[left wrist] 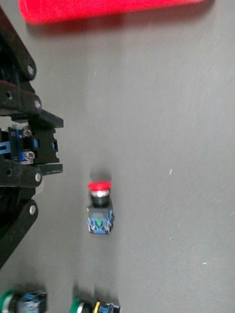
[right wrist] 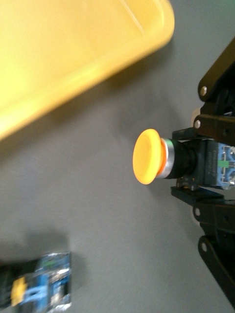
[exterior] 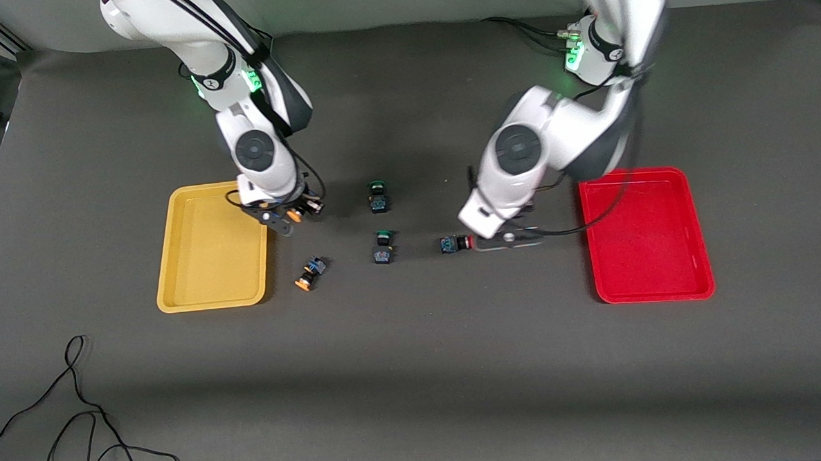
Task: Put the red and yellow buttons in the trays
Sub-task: 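Lower each held button into its matching tray and open both grippers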
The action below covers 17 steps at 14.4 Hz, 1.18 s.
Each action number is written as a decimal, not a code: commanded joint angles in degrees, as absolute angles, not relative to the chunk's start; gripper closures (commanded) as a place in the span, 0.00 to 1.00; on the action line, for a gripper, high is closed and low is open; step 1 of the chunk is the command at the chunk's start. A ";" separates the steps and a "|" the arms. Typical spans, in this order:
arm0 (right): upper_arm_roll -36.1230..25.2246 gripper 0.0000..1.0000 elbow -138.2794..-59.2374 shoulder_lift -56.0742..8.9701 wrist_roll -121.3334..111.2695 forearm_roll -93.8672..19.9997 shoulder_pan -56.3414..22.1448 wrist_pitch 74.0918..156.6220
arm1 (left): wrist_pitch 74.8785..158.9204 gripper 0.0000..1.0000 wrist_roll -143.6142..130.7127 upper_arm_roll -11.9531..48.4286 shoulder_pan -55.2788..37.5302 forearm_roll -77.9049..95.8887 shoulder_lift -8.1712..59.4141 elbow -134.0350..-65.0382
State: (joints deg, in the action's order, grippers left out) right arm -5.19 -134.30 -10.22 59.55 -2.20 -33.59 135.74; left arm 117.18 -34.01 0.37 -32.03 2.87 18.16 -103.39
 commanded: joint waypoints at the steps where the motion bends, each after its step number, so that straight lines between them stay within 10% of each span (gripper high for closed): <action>1: -10.88 0.87 -135.00 -0.03 51.79 -2.90 -33.57 127.29 | 112.60 0.95 -26.22 0.53 -26.30 4.04 10.92 -107.48; 8: -27.75 0.87 -132.80 10.02 34.56 -2.81 -33.75 115.14 | 114.07 0.95 -2.66 0.26 -7.48 0.62 10.18 -112.58; 15: -36.20 0.87 -140.52 6.08 24.80 -2.29 -33.75 125.82 | 141.40 0.94 -1.23 0.18 -4.48 -2.81 21.26 -121.73; 17: -36.65 0.86 -143.43 2.39 22.77 -2.29 -33.75 132.16 | 141.86 0.70 -1.14 0.18 -4.57 -2.81 22.50 -121.64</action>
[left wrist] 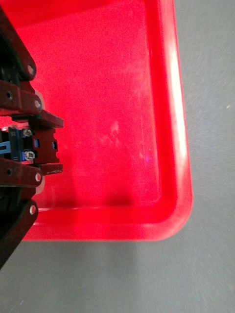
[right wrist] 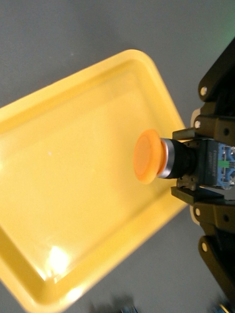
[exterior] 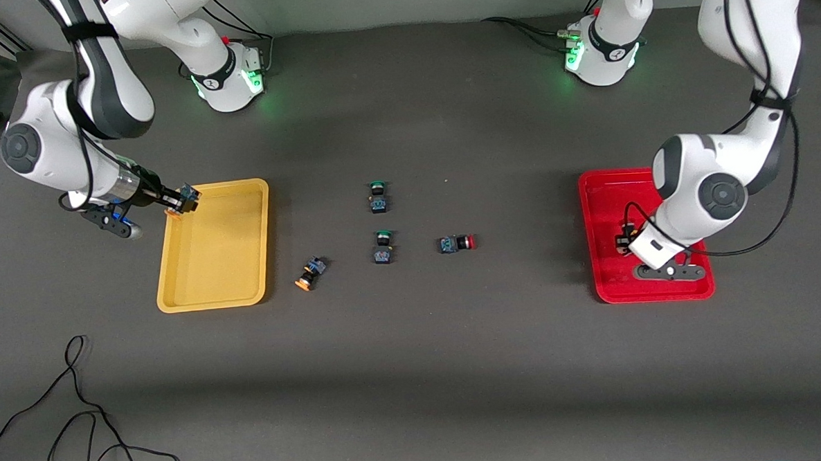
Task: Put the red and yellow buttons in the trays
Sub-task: 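Lower each held button into its matching tray and open both grippers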
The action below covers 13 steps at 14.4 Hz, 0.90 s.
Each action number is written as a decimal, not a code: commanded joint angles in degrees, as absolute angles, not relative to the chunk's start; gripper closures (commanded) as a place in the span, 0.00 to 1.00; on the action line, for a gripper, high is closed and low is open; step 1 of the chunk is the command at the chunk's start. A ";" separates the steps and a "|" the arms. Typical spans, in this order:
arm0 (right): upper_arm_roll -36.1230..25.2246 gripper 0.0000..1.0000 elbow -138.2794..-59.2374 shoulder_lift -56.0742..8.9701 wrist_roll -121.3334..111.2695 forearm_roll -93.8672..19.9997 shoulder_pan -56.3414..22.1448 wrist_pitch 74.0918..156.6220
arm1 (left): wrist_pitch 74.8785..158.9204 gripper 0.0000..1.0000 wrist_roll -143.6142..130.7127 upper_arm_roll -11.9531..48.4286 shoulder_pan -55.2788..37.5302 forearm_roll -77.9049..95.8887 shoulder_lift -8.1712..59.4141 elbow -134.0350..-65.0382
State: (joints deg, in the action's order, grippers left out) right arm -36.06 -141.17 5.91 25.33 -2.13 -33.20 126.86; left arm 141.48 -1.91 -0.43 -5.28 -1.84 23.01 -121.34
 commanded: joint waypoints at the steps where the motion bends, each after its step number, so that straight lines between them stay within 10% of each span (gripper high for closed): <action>1: -36.65 0.86 -143.79 0.20 22.59 -2.81 -33.75 134.36 | 141.42 0.25 -1.14 0.18 -4.57 -2.90 22.41 -121.47; 2: -36.56 0.86 -144.05 -1.83 22.59 -2.90 -33.92 136.12 | 140.89 0.00 -1.06 0.18 -4.66 -2.90 22.41 -121.20; 13: -36.12 0.77 -144.05 -13.71 9.76 -19.69 -35.95 142.65 | 108.91 0.00 -1.31 1.23 -5.01 -1.76 12.92 -102.05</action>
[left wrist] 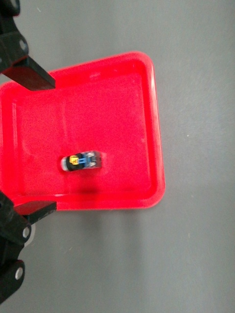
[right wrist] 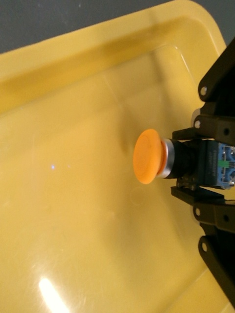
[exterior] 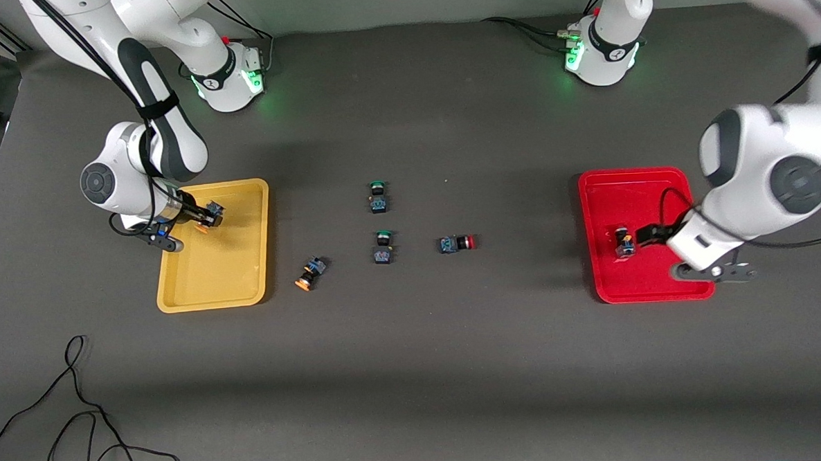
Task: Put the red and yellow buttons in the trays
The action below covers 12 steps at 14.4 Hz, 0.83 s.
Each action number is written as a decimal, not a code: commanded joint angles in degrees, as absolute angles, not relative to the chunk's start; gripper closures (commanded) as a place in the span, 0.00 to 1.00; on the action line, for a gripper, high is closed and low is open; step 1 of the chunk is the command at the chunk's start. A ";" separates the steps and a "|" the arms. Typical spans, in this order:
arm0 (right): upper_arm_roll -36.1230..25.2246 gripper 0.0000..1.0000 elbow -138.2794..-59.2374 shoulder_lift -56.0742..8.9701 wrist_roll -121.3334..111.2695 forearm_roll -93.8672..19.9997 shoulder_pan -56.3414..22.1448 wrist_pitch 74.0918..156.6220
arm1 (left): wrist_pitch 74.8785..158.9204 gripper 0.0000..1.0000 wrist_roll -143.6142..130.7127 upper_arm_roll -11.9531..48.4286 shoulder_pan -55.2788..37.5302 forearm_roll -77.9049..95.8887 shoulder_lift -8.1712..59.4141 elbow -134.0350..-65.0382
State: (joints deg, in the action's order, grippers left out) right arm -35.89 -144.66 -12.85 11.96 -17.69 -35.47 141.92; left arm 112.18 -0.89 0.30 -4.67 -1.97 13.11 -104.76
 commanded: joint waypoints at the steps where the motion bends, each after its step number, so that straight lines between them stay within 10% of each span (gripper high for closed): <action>1: -36.12 0.65 -144.14 -13.88 9.76 -19.69 -35.86 142.65 | 108.81 0.00 -2.97 2.10 -5.79 -1.06 12.83 -101.35; 3: -36.12 0.00 -144.05 -13.97 9.84 -19.86 -35.86 142.65 | 109.60 0.00 -9.81 3.68 -8.34 -0.44 13.27 -99.42; 12: -35.86 0.00 -134.59 -9.14 13.70 -19.51 -36.91 133.01 | 121.80 0.00 -34.25 6.50 -24.51 -0.97 21.87 -97.29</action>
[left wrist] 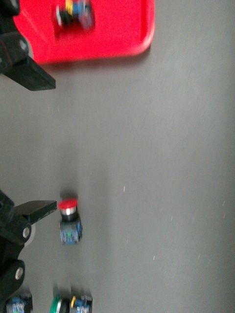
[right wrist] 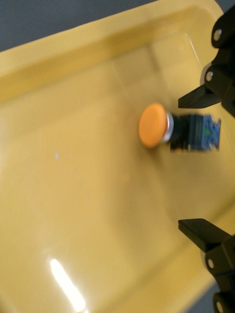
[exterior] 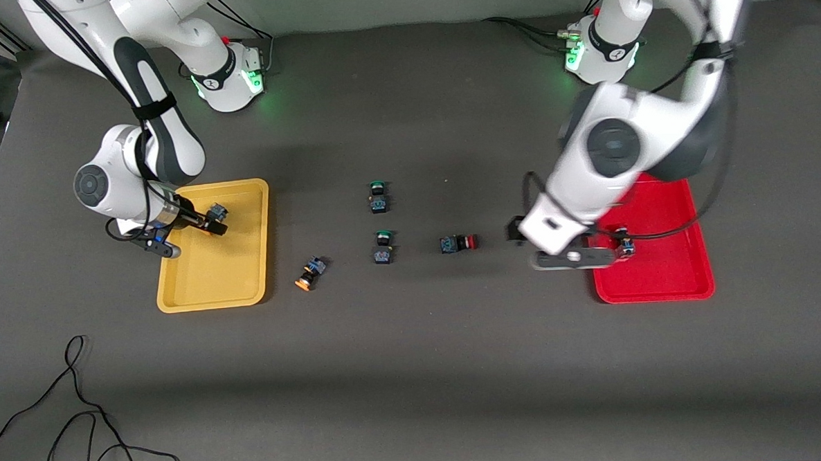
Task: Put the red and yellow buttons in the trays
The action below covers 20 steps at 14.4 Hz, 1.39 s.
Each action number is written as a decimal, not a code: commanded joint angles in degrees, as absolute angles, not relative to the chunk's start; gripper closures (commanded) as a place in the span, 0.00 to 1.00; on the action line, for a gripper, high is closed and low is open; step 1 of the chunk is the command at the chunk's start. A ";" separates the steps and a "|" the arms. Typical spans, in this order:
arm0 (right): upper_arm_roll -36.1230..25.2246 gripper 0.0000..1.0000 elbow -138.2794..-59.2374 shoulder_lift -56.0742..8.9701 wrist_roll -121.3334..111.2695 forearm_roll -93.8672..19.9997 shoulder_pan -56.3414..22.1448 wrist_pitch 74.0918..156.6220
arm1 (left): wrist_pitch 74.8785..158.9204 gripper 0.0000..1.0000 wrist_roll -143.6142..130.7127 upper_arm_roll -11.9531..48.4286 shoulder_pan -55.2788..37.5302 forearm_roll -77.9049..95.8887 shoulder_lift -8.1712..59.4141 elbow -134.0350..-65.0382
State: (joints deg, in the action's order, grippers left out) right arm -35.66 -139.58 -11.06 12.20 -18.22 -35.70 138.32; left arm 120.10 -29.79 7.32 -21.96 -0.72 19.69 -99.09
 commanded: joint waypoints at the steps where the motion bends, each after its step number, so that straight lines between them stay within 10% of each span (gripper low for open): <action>1: -35.86 0.00 -131.34 -9.49 15.45 -19.08 -38.13 130.63 | 123.56 0.00 -38.71 6.50 -25.65 -0.97 22.93 -97.29; 9: -35.77 0.00 -102.59 -20.81 33.82 -18.72 -46.75 116.46 | 127.87 0.00 -90.99 6.50 -32.26 -1.49 29.62 -96.42; 20: -34.11 0.00 -104.66 -36.56 38.41 -28.02 -53.87 129.00 | 133.86 0.00 -135.00 6.33 -34.63 -12.48 36.29 -96.42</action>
State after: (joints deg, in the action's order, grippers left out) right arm -34.24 -102.60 -35.65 38.22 -24.82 -52.37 125.46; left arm 133.74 -132.36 7.18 -33.60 -11.24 34.60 -97.96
